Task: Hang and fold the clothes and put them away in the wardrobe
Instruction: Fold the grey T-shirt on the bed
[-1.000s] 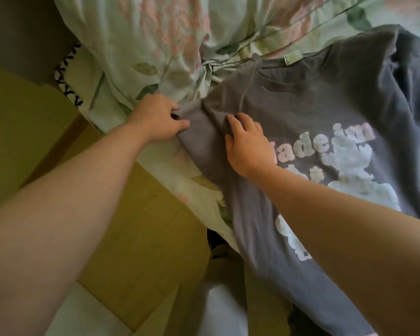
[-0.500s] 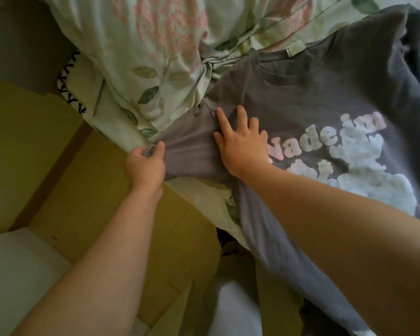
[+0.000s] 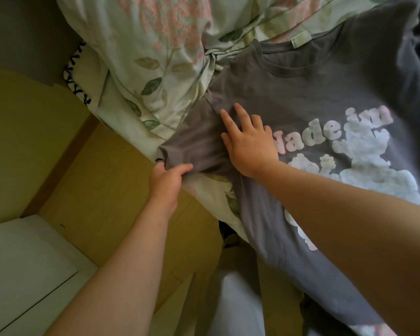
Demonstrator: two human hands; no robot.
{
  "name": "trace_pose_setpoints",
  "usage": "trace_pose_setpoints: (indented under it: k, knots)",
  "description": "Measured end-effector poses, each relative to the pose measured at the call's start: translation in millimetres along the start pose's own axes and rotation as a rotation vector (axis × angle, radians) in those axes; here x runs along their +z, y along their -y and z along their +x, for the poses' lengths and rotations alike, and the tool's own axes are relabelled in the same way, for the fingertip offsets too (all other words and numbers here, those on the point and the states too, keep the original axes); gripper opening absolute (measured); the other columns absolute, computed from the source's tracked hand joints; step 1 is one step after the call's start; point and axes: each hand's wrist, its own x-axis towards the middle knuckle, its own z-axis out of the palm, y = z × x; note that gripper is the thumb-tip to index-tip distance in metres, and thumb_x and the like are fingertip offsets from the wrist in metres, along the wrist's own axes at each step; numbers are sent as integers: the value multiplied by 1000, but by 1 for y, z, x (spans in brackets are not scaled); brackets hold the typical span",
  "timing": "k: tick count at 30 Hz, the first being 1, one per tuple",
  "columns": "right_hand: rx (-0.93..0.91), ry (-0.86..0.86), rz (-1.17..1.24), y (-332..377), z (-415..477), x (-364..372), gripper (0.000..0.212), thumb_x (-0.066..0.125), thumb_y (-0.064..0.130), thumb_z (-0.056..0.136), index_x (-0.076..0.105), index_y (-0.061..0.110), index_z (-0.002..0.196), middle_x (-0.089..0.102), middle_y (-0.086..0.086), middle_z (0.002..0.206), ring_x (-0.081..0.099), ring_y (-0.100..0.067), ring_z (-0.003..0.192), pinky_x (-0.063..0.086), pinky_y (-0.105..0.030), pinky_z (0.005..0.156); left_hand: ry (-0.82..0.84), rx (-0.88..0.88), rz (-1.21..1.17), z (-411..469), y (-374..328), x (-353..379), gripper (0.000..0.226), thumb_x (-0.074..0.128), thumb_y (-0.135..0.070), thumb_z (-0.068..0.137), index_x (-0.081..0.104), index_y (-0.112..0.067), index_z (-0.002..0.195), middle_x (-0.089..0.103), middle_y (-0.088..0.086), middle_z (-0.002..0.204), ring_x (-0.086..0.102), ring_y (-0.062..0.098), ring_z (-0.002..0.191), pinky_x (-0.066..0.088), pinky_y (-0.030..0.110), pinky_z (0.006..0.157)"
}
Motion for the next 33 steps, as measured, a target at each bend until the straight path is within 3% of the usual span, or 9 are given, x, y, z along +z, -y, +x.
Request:
trace_pose_setpoints:
  k: [5, 10, 13, 16, 21, 24, 28, 31, 33]
  knots:
    - [-17, 18, 48, -4, -9, -1, 57, 23, 48, 106, 20, 28, 159, 22, -10, 165, 36, -36, 139, 43, -54, 101, 94, 255, 445, -3, -1, -7, 20, 82, -35, 77, 69, -36, 92, 75, -22, 89, 71, -1, 87, 59, 31, 84]
    - [-9, 24, 38, -2, -11, -2, 56, 24, 47, 107, 22, 28, 159, 23, -10, 165, 35, -35, 139, 41, -52, 102, -27, 353, 214, -9, -9, 2, 6, 73, -34, 88, 71, -34, 94, 76, -14, 94, 73, 7, 92, 60, 35, 82]
    - [9, 20, 28, 2, -12, -1, 56, 25, 48, 106, 24, 27, 159, 25, -10, 165, 36, -35, 138, 41, -52, 100, -81, 301, 11, -12, -6, 13, 7, 70, -30, 91, 71, -31, 98, 77, -6, 101, 73, 15, 98, 60, 36, 84]
    - [11, 40, -15, 5, -15, 3, 58, 25, 50, 105, 23, 28, 159, 22, -10, 165, 33, -37, 140, 39, -54, 101, -191, 212, 152, -7, 6, 14, 3, 70, -29, 93, 69, -31, 92, 75, -9, 95, 73, 12, 90, 61, 40, 84]
    - [-24, 100, -134, 6, -20, 11, 62, 26, 49, 105, 10, 28, 161, 7, -14, 168, 24, -38, 144, 31, -53, 106, -175, -289, 130, -8, 29, 14, 22, 81, -22, 85, 68, -13, 100, 75, 9, 100, 74, 29, 85, 63, 49, 79]
    - [-14, 99, -131, 6, -17, 13, 63, 25, 50, 104, 9, 29, 161, 5, -13, 168, 23, -38, 143, 30, -53, 106, -205, -254, 150, -7, 26, 15, 31, 84, -19, 72, 66, -13, 96, 74, 10, 98, 73, 29, 85, 62, 47, 80]
    - [-17, 60, -105, 5, -16, 15, 63, 20, 54, 104, 11, 29, 161, 7, -12, 168, 27, -37, 139, 31, -52, 106, -247, -168, 44, -2, 8, 14, 40, 76, -53, 74, 68, -19, 94, 74, 0, 96, 70, 19, 85, 56, 34, 67]
    - [-6, 54, -80, 8, -19, 23, 62, 16, 53, 105, 4, 30, 161, 0, -9, 169, 21, -36, 142, 26, -53, 110, -282, -222, -72, 9, 3, 10, 38, 75, -36, 88, 67, -9, 113, 73, 9, 109, 71, 29, 96, 60, 44, 85]
    - [13, 49, -52, 10, -21, 28, 62, 15, 52, 106, 0, 30, 161, -4, -7, 169, 17, -35, 144, 22, -55, 113, -281, -262, -259, 12, -1, 7, 29, 74, -18, 90, 67, -5, 115, 73, 14, 110, 73, 31, 93, 62, 45, 82]
